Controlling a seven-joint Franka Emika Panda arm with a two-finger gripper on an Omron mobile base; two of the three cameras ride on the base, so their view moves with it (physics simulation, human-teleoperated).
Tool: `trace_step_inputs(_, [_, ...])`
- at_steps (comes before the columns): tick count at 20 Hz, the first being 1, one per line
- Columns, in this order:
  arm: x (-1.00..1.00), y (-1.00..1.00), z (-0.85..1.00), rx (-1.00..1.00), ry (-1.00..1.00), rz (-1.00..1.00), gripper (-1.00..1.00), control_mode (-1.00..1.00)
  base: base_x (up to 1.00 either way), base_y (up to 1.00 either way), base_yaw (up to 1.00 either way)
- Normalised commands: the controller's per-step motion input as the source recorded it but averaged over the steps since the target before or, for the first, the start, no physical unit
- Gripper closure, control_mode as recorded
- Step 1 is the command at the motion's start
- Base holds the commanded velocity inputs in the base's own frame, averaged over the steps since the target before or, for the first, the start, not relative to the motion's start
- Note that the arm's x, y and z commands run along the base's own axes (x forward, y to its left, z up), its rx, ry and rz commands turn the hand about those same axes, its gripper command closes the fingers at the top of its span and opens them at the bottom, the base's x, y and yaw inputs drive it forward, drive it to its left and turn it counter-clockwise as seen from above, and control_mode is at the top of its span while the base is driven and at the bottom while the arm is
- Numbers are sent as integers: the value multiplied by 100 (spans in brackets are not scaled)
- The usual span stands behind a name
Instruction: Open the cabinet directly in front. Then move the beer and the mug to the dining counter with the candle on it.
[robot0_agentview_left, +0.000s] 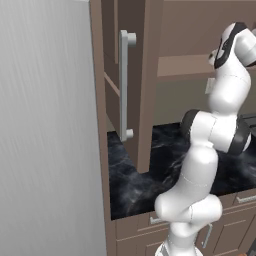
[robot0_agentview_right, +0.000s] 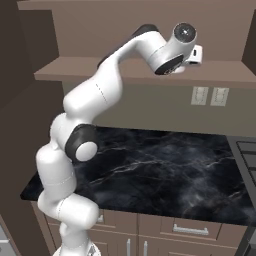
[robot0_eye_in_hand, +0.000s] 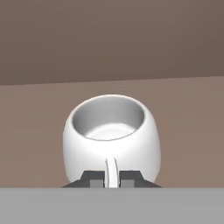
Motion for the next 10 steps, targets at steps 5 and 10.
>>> trace_step_inputs(5, [-48,9,0,0,0,3,100,-100,0,0,0])
trace_step_inputs(10, [-51,13,0,0,0,3,100,-100,0,0,0])
